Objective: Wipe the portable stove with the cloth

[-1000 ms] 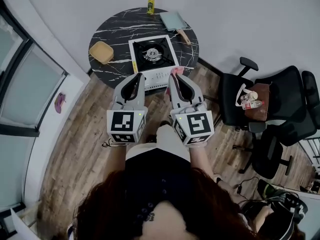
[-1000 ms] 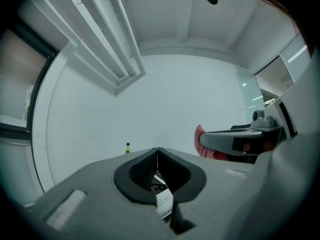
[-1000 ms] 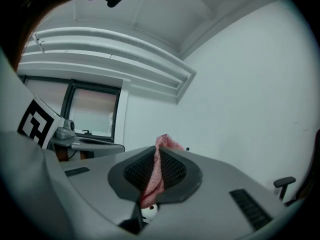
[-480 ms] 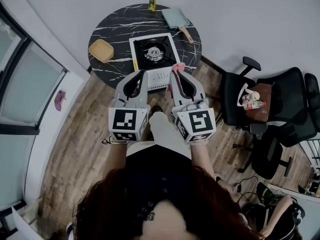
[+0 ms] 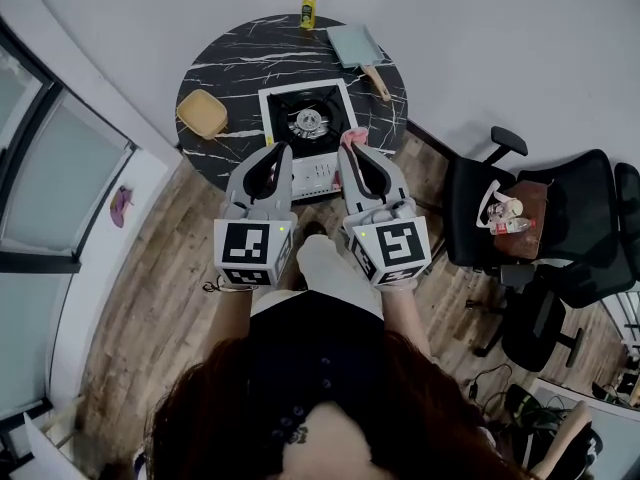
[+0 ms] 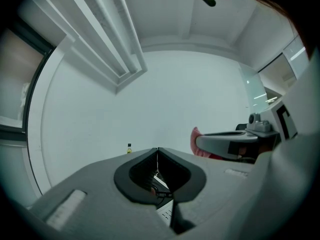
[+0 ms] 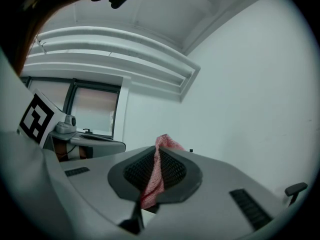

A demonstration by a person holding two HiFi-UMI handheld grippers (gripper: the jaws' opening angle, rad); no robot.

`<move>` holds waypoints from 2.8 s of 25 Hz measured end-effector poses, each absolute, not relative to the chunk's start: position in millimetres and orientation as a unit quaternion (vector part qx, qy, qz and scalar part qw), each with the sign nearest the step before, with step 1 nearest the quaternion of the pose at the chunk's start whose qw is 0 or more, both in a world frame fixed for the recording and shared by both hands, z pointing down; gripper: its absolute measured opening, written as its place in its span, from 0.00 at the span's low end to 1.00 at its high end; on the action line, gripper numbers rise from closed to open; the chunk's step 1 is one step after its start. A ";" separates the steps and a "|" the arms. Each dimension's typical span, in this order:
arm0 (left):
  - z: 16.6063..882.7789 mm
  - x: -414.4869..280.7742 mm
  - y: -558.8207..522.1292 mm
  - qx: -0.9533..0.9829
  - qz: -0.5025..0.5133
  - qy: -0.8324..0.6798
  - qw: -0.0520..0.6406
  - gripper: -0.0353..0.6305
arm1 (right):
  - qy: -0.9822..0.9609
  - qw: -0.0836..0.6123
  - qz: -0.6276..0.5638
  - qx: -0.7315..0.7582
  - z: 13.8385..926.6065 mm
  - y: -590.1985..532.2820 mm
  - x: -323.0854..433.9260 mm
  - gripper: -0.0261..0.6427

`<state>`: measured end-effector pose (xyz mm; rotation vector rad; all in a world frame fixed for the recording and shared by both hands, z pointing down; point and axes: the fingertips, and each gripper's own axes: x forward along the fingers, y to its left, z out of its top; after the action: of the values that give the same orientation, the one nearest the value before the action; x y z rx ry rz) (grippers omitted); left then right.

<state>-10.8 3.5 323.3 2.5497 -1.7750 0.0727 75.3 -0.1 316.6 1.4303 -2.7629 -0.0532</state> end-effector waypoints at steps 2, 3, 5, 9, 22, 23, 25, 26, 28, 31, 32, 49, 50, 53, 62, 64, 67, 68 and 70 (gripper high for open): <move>323.9 -12.4 -4.2 0.818 0.025 -0.575 0.017 0.07 | -0.891 0.016 -0.019 0.454 317.0 -7.9 74.2 0.07; 324.3 -13.1 -8.0 0.816 0.025 -0.577 0.018 0.07 | -0.893 0.017 -0.020 0.450 317.6 -11.7 73.5 0.07; 325.5 -13.9 -16.3 0.814 0.026 -0.580 0.021 0.07 | -0.897 0.019 -0.020 0.442 319.5 -20.0 71.7 0.07; 330.7 -16.4 -34.0 0.810 0.027 -0.585 0.028 0.07 | -0.905 0.029 -0.022 0.424 325.8 -38.0 65.5 0.07; 344.9 -26.9 -89.6 0.789 0.030 -0.612 0.047 0.07 | -0.930 0.070 -0.044 0.358 343.2 -99.7 48.2 0.07; 346.1 -27.7 -93.7 0.787 0.030 -0.614 0.049 0.07 | -0.932 0.073 -0.046 0.353 344.0 -105.0 47.6 0.07; 347.5 -29.1 -102.2 0.784 0.030 -0.618 0.051 0.07 | -0.935 0.078 -0.049 0.343 345.3 -115.8 46.6 0.07; 347.8 -29.7 -106.3 0.782 0.030 -0.620 0.052 0.07 | -0.936 0.080 -0.051 0.338 346.0 -121.3 46.7 0.07; 348.8 -30.8 -114.3 0.779 0.030 -0.624 0.053 0.07 | -0.939 0.086 -0.055 0.330 347.4 -132.2 46.8 0.07; 350.9 -32.9 -125.8 0.774 0.031 -0.630 0.055 0.07 | -0.942 0.096 -0.059 0.315 350.0 -148.4 44.4 0.07; 351.7 -33.8 -129.0 0.772 0.032 -0.632 0.055 0.07 | -0.944 0.099 -0.062 0.309 351.3 -153.3 43.0 0.07; 373.8 -56.7 -162.8 0.743 0.042 -0.663 0.084 0.07 | -0.961 0.163 -0.106 0.196 384.5 -217.3 5.6 0.07; 375.5 -57.8 -164.3 0.742 0.042 -0.664 0.086 0.07 | -0.961 0.167 -0.109 0.189 387.1 -220.2 3.0 0.07; 379.8 -60.2 -169.3 0.739 0.042 -0.666 0.091 0.07 | -0.962 0.182 -0.116 0.166 396.8 -228.5 -4.3 0.07; 390.8 -66.2 -183.7 0.729 0.047 -0.675 0.104 0.07 | -0.965 0.209 -0.126 0.099 424.8 -253.8 -26.3 0.07; 393.9 -68.0 -186.6 0.727 0.048 -0.677 0.106 0.07 | -0.965 0.212 -0.128 0.084 431.7 -258.5 -33.1 0.07; 397.6 -71.4 -190.3 0.723 0.049 -0.681 0.109 0.07 | -0.965 0.218 -0.129 0.062 441.8 -265.2 -42.7 0.07; 398.5 -73.0 -191.3 0.721 0.049 -0.682 0.111 0.07 | -0.965 0.221 -0.130 0.056 445.0 -267.4 -45.7 0.07; 400.0 -76.3 -193.3 0.717 0.047 -0.686 0.114 0.07 | -0.964 0.226 -0.133 0.044 451.5 -271.9 -51.9 0.07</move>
<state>-76.3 -193.3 400.0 2.1031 -2.0102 0.1383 -51.9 -271.9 451.5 0.1226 -2.6568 -0.3672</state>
